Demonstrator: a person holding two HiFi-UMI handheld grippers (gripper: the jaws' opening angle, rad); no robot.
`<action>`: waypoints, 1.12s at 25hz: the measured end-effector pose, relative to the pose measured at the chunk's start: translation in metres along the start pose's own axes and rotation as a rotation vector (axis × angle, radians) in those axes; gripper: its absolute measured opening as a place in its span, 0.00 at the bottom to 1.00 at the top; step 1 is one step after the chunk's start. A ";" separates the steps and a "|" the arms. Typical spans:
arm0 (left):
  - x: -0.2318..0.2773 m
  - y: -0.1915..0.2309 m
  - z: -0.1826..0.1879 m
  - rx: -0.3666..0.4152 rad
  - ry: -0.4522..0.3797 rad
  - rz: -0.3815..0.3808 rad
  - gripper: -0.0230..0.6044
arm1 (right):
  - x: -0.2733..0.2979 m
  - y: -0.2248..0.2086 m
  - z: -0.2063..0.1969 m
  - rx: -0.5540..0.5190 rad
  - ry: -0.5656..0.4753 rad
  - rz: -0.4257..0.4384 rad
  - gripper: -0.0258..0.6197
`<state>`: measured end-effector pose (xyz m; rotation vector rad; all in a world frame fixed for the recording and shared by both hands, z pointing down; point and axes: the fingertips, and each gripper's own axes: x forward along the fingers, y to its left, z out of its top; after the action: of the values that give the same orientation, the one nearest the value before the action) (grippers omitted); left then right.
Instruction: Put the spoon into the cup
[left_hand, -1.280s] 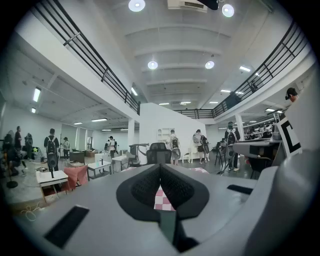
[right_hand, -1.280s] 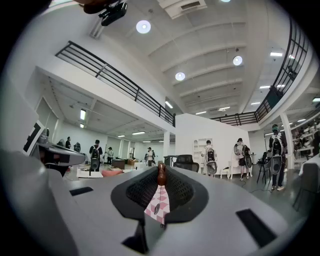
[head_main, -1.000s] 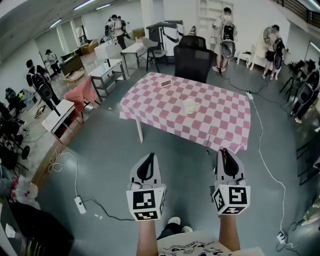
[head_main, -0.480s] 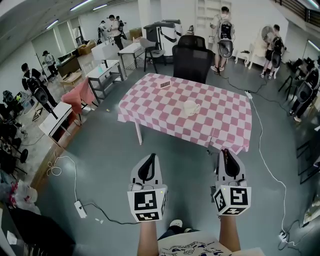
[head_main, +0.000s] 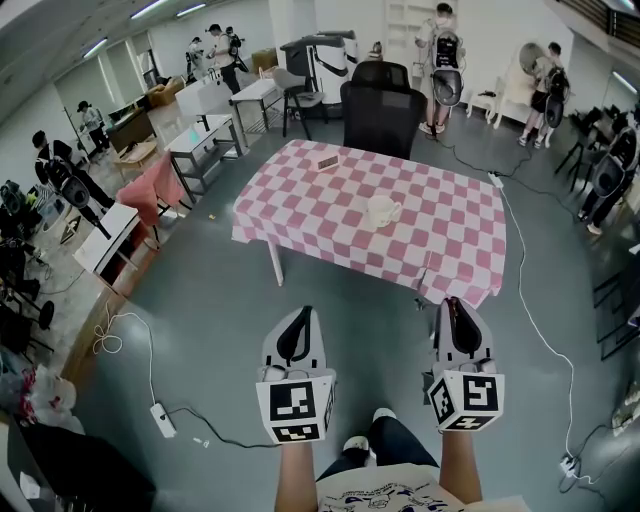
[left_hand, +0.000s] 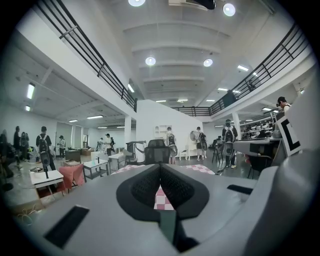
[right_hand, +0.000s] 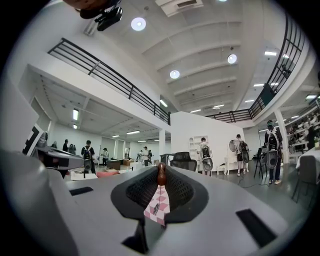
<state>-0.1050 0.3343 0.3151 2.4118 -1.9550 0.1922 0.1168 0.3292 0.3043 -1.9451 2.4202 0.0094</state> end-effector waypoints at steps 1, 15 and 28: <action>0.003 0.000 -0.001 -0.002 0.002 -0.002 0.06 | 0.002 -0.001 -0.001 0.000 0.002 0.000 0.12; 0.101 0.010 0.002 0.003 0.011 0.030 0.06 | 0.103 -0.035 -0.013 0.002 0.016 0.035 0.12; 0.242 0.025 0.038 0.007 0.002 0.090 0.06 | 0.255 -0.083 0.001 0.006 0.003 0.103 0.12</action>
<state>-0.0773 0.0896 0.3039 2.3285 -2.0672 0.2036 0.1430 0.0622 0.2962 -1.8168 2.5169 0.0029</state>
